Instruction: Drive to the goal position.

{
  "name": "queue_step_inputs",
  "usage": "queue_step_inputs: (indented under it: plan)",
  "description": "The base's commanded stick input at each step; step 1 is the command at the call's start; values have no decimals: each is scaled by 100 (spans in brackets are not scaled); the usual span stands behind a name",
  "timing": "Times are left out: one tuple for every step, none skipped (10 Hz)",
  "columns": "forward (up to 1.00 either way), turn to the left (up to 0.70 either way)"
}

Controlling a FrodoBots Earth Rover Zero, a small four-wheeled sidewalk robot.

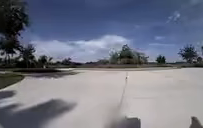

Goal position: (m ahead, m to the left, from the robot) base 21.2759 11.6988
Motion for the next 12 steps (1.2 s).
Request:
queue_step_inputs:
  plan:
    - [85, 0]
    - [85, 32]
    - [85, 1]
    - [85, 4]
    - [85, 30]
    - [85, 15]
    - [85, 0]
    - [85, 0]
    - [85, 0]
    - [85, 0]
    - [85, 0]
    - [85, 0]
